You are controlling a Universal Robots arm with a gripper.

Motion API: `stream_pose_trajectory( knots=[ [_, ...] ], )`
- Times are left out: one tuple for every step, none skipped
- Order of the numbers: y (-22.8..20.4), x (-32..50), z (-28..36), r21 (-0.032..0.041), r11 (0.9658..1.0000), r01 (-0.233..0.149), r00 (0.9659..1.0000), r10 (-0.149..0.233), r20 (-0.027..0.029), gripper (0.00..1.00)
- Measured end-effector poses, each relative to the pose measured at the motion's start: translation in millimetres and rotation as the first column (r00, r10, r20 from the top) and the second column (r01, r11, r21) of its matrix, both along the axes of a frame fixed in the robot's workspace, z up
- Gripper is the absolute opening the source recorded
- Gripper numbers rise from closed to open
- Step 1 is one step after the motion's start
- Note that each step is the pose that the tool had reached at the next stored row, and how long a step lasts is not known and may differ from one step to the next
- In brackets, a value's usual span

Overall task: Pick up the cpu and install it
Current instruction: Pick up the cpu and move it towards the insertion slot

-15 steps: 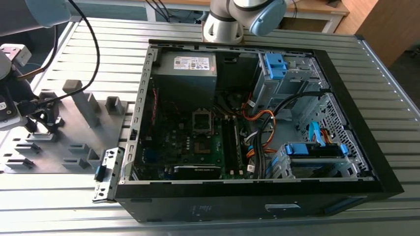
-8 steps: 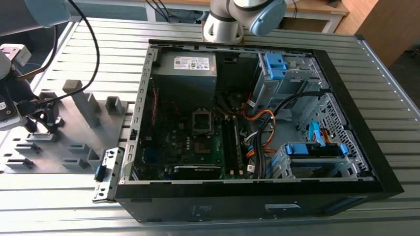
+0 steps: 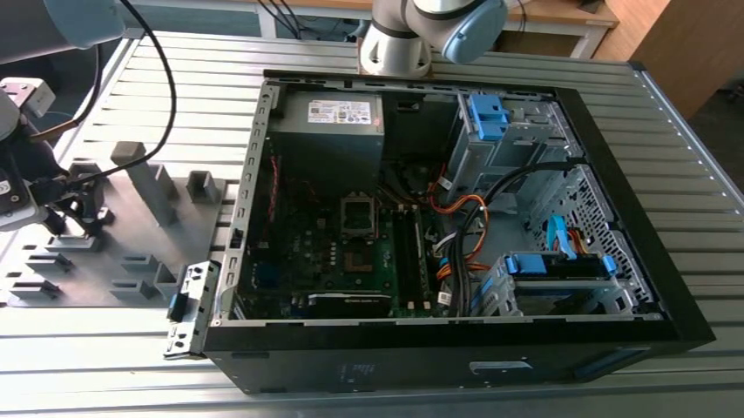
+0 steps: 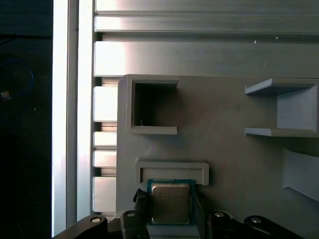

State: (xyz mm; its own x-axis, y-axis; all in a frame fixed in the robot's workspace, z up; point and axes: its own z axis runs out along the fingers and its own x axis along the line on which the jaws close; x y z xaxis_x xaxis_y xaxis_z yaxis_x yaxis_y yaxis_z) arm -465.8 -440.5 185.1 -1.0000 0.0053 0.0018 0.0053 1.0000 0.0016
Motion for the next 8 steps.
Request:
stream_pose_trajectory(
  knots=[
    [0.0, 0.0, 0.0, 0.0, 1.0, 0.0, 1.0, 0.0, 0.0, 0.47],
    [0.0, 0.0, 0.0, 0.0, 1.0, 0.0, 1.0, 0.0, 0.0, 0.47],
    [0.0, 0.0, 0.1, 0.0002, 1.0, 0.0, 1.0, 0.0, 0.0002, 0.47],
    [0.1, 0.0, 0.5, 0.0003, 1.0, 0.0, 1.0, 0.0, 0.0003, 0.47],
    [0.0, 0.0, 1.3, 0.0002, 1.0, 0.0, 1.0, 0.0, 0.0003, 0.47],
    [0.0, 0.0, 2.6, 0.0001, 1.0, 0.0, 1.0, 0.0, 0.0001, 0.47],
    [0.0, -0.1, 3.8, 0.0, 1.0, 0.0, 1.0, 0.0, -0.0001, 0.47],
    [0.0, 0.0, 5.1, 0.0001, 1.0, 0.0, 1.0, 0.0, 0.0001, 0.47]
  ],
)
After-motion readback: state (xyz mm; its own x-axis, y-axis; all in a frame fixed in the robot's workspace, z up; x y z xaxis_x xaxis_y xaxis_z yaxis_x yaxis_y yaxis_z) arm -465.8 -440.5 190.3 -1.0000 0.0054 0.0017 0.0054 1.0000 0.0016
